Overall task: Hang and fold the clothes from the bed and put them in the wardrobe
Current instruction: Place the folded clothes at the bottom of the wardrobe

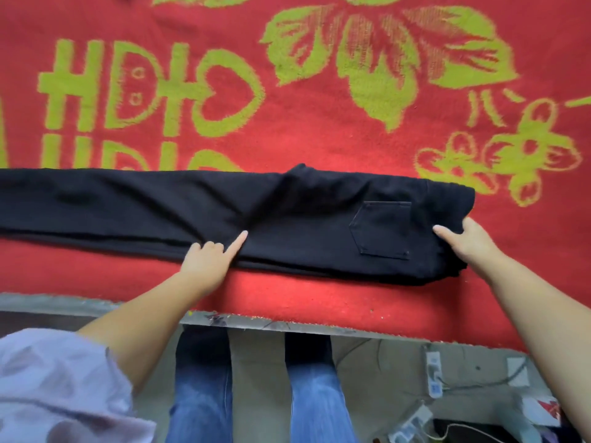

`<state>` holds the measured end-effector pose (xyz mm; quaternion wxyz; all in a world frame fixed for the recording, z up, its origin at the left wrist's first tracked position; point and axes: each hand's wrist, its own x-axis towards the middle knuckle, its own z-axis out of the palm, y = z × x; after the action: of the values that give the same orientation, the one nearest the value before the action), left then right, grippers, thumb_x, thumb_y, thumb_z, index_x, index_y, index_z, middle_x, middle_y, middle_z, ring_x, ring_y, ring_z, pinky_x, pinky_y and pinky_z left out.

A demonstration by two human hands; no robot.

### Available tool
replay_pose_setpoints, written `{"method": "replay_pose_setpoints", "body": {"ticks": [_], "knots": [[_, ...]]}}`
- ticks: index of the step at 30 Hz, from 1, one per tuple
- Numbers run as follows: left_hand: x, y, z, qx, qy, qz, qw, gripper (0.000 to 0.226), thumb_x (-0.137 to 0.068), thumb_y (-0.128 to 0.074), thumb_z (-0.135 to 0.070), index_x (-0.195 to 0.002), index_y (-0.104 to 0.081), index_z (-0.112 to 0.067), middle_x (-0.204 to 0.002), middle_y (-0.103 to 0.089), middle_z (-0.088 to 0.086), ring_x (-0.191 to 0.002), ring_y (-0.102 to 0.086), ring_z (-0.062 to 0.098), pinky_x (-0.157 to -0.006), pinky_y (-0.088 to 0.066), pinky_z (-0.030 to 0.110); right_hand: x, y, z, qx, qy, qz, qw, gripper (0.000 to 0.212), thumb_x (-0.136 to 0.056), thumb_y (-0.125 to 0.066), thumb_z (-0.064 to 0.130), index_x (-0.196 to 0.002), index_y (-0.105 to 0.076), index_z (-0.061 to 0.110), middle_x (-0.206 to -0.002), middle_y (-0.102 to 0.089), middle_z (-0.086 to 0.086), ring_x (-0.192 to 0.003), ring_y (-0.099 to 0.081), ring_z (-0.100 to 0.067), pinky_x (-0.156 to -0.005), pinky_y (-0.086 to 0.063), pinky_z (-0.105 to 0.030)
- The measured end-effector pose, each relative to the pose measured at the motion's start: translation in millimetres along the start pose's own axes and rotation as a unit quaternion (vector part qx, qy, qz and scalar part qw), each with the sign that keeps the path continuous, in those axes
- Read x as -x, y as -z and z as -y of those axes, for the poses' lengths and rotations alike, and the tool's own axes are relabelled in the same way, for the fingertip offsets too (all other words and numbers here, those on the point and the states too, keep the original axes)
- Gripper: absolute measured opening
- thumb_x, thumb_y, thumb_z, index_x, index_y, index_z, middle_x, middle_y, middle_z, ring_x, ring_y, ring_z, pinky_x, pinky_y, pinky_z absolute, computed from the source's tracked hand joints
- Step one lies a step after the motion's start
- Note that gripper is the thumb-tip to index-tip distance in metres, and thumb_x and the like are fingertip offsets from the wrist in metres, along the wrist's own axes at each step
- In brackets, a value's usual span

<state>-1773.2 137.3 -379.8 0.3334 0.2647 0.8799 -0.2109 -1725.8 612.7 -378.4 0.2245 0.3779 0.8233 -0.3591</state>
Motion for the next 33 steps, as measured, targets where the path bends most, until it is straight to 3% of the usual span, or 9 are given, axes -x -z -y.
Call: {"method": "replay_pose_setpoints", "body": {"ticks": [4,7,10,13,16,19,22,26,33], "knots": [[-5,21,-23,0.039,0.030,-0.013,0.999,0.068,-0.091,-0.043,-0.022,-0.152,-0.013,-0.017,-0.118,-0.056,0.004,-0.106,-0.055,0.023,-0.085,-0.037,0.036,11,14,18,-0.047,-0.004,0.036,0.998,0.042,-0.089,-0.067,0.023,-0.126,-0.053,0.011,-0.125,-0.061,-0.011,-0.113,-0.058,-0.028,-0.100,-0.045,-0.047],[-12,46,-47,0.279,0.009,-0.101,0.955,0.056,-0.095,-0.045,-0.037,-0.148,-0.031,-0.025,-0.142,-0.040,0.009,-0.127,-0.040,0.027,-0.099,-0.038,0.041,44,29,51,-0.091,0.053,0.046,0.993,0.037,-0.089,-0.065,0.019,-0.124,-0.053,0.023,-0.116,-0.064,0.004,-0.104,-0.062,-0.013,-0.090,-0.048,-0.033],[-29,97,-68,0.685,0.026,0.023,0.728,0.058,-0.098,-0.039,-0.049,-0.151,-0.024,-0.030,-0.157,-0.022,-0.002,-0.144,-0.021,0.016,-0.116,-0.019,0.038,90,24,105,-0.132,0.133,0.087,0.978,0.030,-0.089,-0.064,0.015,-0.110,-0.053,0.034,-0.099,-0.066,0.020,-0.089,-0.062,0.009,-0.073,-0.048,-0.011],[-33,140,-69,0.877,0.030,0.119,0.464,0.060,-0.093,-0.029,-0.066,-0.145,-0.033,-0.037,-0.146,-0.044,-0.001,-0.134,-0.041,0.019,-0.108,-0.032,0.047,129,-17,159,-0.097,0.218,0.114,0.964,0.028,-0.088,-0.063,0.012,-0.106,-0.047,0.025,-0.096,-0.060,0.014,-0.084,-0.059,0.005,-0.072,-0.044,-0.008],[-22,141,-46,0.922,-0.046,0.102,0.370,0.062,-0.088,-0.032,-0.073,-0.123,-0.062,-0.031,-0.114,-0.067,0.001,-0.106,-0.064,0.018,-0.087,-0.052,0.036,154,-89,196,-0.058,0.284,0.117,0.950,0.033,-0.084,-0.064,0.009,-0.108,-0.044,0.018,-0.092,-0.054,0.005,-0.081,-0.053,-0.008,-0.076,-0.043,-0.021],[-5,114,-1,0.919,-0.035,0.074,0.386,0.051,-0.082,-0.053,-0.066,-0.108,-0.070,-0.025,-0.099,-0.072,0.001,-0.094,-0.069,0.017,-0.073,-0.055,0.027,166,-143,214,-0.073,0.273,0.198,0.939,0.053,-0.086,-0.066,0.017,-0.133,-0.041,0.019,-0.117,-0.048,-0.004,-0.099,-0.055,-0.013,-0.092,-0.044,-0.027],[0,78,32,0.850,0.046,0.011,0.524,0.024,-0.086,-0.067,-0.033,-0.107,-0.063,-0.022,-0.102,-0.073,0.000,-0.104,-0.066,0.023,-0.086,-0.053,0.034,167,-168,210,-0.011,0.317,0.292,0.902,0.056,-0.091,-0.062,0.022,-0.142,-0.041,0.017,-0.140,-0.043,-0.003,-0.129,-0.044,-0.011,-0.111,-0.030,-0.024],[-11,62,40,0.797,0.130,-0.058,0.587,0.014,-0.086,-0.066,-0.016,-0.095,-0.064,-0.025,-0.092,-0.072,-0.011,-0.093,-0.068,0.011,-0.071,-0.051,0.024,153,-161,190,-0.014,0.389,0.092,0.917,0.035,-0.089,-0.058,0.007,-0.123,-0.063,0.009,-0.134,-0.055,-0.008,-0.129,-0.047,-0.022,-0.112,-0.032,-0.035],[-34,22,73,0.620,0.305,-0.101,0.716,0.038,-0.087,-0.063,-0.027,-0.117,-0.049,-0.008,-0.119,-0.061,0.014,-0.109,-0.057,0.032,-0.090,-0.045,0.039,86,-155,135,0.435,0.319,0.146,0.829,0.066,-0.100,-0.037,0.044,-0.152,0.003,0.038,-0.158,0.024,0.003,-0.148,0.014,-0.025,-0.114,-0.006,-0.059]]}}
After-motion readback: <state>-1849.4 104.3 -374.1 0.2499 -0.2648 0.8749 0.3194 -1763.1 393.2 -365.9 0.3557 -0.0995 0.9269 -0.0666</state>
